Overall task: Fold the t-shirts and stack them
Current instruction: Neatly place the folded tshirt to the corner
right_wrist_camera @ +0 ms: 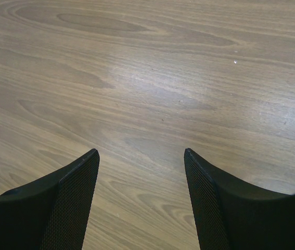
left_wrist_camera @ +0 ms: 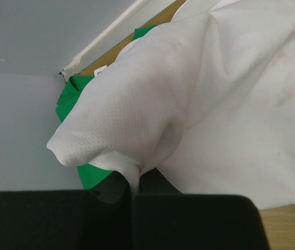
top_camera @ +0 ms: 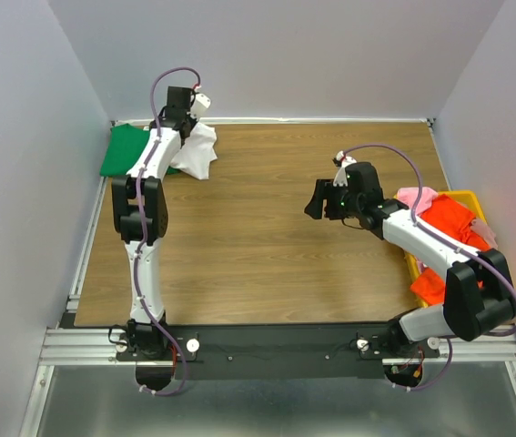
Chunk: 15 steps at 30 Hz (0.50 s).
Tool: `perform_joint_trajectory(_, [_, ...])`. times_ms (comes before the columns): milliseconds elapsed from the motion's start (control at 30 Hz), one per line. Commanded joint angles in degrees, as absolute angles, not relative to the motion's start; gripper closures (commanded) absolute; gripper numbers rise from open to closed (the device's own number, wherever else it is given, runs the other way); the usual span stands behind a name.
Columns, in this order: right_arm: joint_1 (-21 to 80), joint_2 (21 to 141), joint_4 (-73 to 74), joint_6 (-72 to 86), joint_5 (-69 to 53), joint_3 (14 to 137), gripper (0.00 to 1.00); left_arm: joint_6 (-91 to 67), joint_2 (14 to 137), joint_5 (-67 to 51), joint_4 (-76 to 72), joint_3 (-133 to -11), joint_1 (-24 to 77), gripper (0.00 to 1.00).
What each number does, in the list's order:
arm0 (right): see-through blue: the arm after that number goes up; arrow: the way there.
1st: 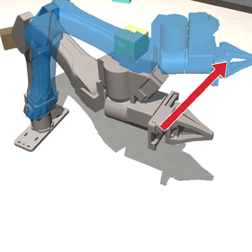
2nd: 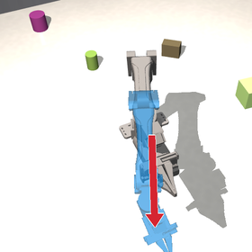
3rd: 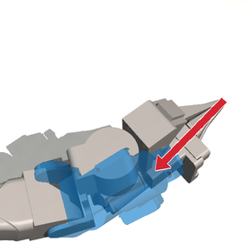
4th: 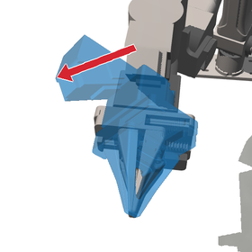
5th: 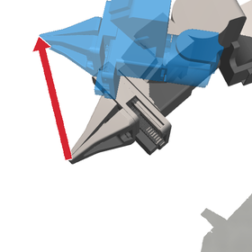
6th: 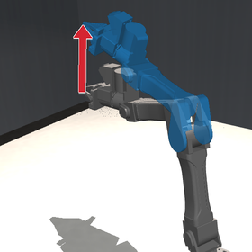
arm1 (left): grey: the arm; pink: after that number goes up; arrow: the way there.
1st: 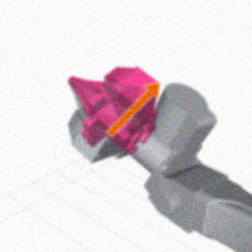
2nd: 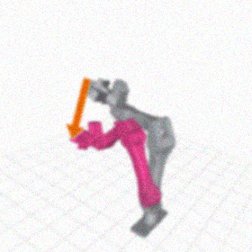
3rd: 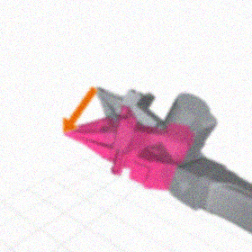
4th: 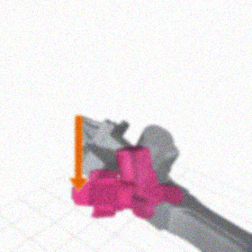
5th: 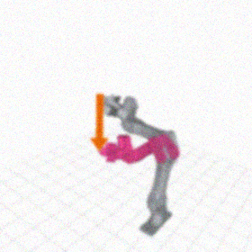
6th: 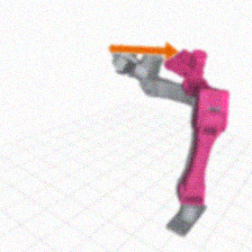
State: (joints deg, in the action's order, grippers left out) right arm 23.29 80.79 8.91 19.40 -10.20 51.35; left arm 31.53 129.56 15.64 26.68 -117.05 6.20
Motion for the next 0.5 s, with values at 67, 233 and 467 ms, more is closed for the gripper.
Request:
perform_joint_trajectory(67, [23.38, 81.3, 9.41, 18.72, -11.42, 50.45, 0.27, 33.83, 127.88, 10.9, 30.85, -119.44, 3.78, 1.0])
perform_joint_trajectory(233, [23.38, 81.39, 9.4, 18.81, -11.51, 50.36, 0.27, 34.45, 126.74, 9.05, 31.38, -120.76, 2.46, 1.0])
perform_joint_trajectory(467, [23.47, 82.0, 9.23, 18.9, -11.6, 50.19, 0.27, 34.19, 126.04, 6.07, 32.87, -124.36, 0.53, 1.0])
